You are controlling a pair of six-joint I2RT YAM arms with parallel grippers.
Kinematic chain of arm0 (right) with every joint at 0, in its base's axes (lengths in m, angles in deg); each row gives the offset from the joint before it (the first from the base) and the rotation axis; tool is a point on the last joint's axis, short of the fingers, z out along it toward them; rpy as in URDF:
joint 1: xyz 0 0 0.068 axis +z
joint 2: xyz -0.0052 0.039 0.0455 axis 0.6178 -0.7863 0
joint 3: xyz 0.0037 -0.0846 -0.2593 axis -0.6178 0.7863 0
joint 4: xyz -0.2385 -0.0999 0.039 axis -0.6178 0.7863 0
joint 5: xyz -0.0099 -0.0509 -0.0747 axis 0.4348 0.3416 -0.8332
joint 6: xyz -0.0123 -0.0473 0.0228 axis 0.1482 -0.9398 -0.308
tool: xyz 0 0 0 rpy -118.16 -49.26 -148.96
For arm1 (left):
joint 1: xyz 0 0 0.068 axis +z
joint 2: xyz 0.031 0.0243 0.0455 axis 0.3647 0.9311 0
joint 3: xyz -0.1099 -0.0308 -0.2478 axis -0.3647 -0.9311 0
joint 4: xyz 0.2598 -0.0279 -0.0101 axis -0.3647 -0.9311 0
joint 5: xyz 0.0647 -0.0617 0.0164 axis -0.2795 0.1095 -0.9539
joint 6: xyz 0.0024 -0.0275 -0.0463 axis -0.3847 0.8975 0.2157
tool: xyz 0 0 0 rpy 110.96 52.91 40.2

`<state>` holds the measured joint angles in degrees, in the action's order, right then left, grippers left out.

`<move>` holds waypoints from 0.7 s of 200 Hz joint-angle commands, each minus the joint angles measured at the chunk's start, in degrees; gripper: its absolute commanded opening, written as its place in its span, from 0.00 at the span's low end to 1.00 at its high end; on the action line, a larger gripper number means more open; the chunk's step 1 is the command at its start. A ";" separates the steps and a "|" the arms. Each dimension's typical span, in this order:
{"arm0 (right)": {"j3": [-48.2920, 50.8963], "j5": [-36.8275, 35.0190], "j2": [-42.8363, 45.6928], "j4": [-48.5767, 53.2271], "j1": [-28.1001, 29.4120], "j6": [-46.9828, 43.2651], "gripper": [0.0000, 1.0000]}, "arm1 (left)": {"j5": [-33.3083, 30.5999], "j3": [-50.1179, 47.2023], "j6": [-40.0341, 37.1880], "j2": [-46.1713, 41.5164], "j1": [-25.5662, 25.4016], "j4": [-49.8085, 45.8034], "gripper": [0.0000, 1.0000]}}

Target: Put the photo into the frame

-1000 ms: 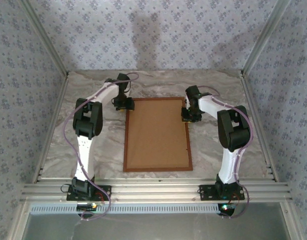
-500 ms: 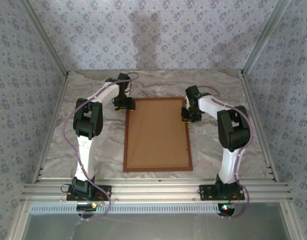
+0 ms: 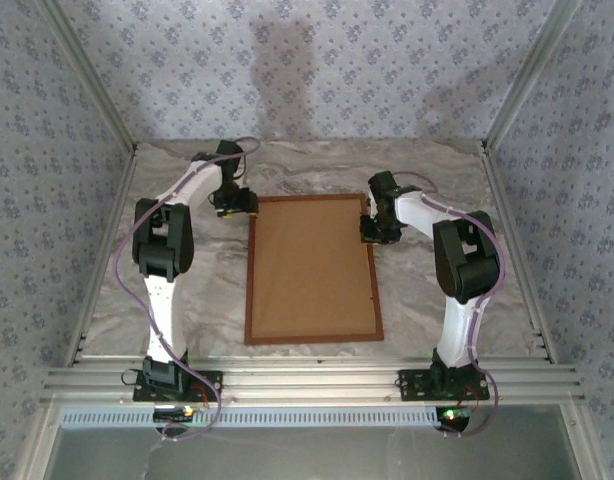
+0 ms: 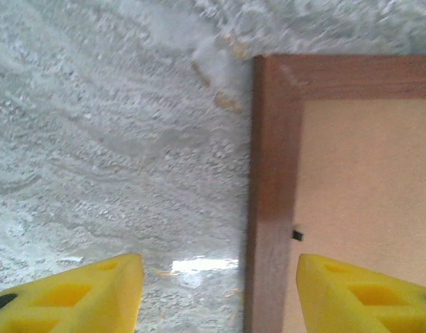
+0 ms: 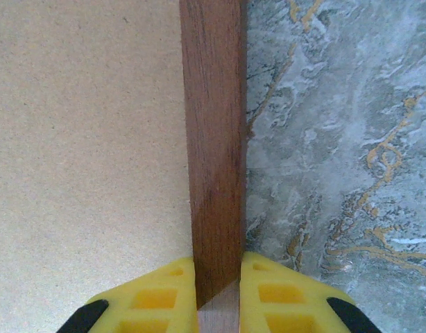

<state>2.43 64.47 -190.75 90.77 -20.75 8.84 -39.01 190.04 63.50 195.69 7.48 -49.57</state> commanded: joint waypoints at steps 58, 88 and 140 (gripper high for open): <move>-0.82 -0.07 -1.57 0.99 1.04 0.58 0.18 | 0.61 -0.12 -0.92 1.58 -0.50 -0.60 0.59; -0.94 -0.11 -1.60 0.96 1.05 0.61 0.18 | 0.17 -0.63 -0.83 2.04 -0.52 -0.96 0.59; -0.96 -0.05 -1.68 0.79 1.22 0.51 0.18 | 0.46 -1.54 -0.74 2.91 -0.81 -0.77 0.59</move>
<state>2.43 64.05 -190.77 90.77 -20.57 8.84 -38.77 189.41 63.46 197.44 7.13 -49.42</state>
